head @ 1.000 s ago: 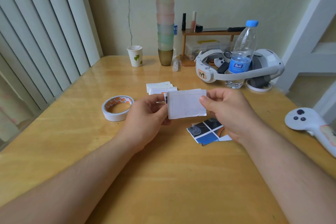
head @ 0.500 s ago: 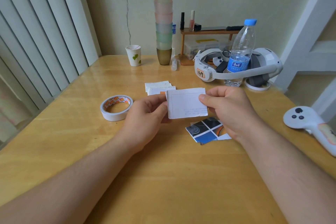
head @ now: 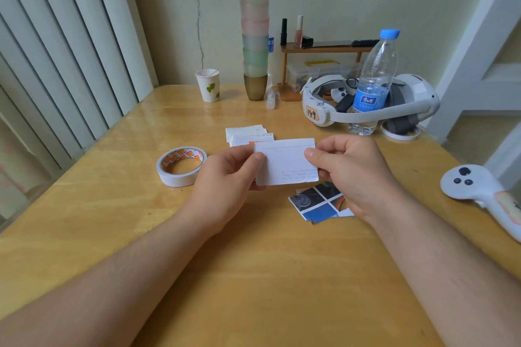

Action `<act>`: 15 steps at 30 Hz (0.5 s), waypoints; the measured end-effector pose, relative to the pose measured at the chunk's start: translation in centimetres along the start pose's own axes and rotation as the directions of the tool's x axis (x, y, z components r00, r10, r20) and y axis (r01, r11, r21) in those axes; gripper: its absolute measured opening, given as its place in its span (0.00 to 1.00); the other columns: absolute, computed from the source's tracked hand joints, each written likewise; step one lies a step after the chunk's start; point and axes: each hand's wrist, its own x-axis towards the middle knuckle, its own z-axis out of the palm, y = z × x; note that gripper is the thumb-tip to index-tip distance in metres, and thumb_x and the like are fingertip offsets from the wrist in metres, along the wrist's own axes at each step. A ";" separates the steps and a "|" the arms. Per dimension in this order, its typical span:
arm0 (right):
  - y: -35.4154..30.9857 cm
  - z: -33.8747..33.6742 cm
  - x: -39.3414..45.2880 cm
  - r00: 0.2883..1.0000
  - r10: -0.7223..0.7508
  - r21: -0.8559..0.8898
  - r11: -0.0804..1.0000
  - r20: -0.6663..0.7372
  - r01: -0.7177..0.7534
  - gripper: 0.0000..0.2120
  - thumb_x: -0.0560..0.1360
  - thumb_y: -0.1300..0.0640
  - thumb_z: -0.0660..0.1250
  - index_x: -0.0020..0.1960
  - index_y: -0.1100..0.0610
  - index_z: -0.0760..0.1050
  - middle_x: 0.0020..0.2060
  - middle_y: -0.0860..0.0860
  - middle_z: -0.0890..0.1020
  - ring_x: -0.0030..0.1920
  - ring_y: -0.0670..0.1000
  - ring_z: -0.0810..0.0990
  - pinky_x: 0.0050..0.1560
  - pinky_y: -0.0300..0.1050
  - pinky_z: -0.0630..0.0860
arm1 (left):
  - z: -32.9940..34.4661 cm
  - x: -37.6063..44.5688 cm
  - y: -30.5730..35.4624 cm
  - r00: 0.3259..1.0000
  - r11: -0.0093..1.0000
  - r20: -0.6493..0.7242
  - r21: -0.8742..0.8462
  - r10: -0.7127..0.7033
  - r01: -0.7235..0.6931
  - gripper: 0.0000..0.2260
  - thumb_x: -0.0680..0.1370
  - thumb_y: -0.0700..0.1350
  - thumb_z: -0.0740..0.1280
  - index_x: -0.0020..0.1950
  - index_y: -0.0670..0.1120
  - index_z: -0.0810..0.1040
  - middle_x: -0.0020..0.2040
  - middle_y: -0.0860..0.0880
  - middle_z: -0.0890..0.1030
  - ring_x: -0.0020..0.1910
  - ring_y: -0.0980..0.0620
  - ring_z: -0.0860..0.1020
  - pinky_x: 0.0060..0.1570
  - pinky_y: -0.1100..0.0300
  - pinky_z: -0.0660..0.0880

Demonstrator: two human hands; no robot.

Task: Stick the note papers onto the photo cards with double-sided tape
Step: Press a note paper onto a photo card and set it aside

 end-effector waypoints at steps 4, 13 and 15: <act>0.1 0.1 0.1 1.000 -0.003 -0.001 1.000 -0.006 0.003 0.04 0.76 0.59 0.76 0.44 0.54 0.83 0.36 0.48 0.87 0.38 0.49 0.83 0.48 0.54 0.82 | -0.1 0.1 -0.1 1.000 1.000 -0.011 0.015 0.014 -0.014 0.11 0.85 0.42 0.65 0.55 0.54 0.86 0.52 0.55 0.88 0.53 0.48 0.86 0.52 0.54 0.84; 0.0 0.2 -0.1 1.000 -0.010 0.051 0.999 -0.002 0.010 0.04 0.77 0.60 0.75 0.45 0.54 0.82 0.37 0.49 0.87 0.33 0.43 0.80 0.40 0.43 0.77 | -0.2 0.2 -0.3 1.000 1.000 -0.021 -0.016 0.005 -0.005 0.08 0.85 0.42 0.67 0.57 0.50 0.86 0.52 0.53 0.89 0.53 0.50 0.87 0.51 0.55 0.84; 0.1 0.3 0.0 1.000 -0.018 0.055 0.998 -0.006 0.018 0.04 0.77 0.60 0.75 0.45 0.54 0.82 0.37 0.48 0.87 0.32 0.41 0.81 0.40 0.42 0.77 | -0.3 0.2 -0.3 1.000 1.000 -0.020 -0.018 0.008 -0.009 0.08 0.85 0.42 0.67 0.56 0.51 0.86 0.51 0.53 0.89 0.53 0.50 0.87 0.50 0.56 0.84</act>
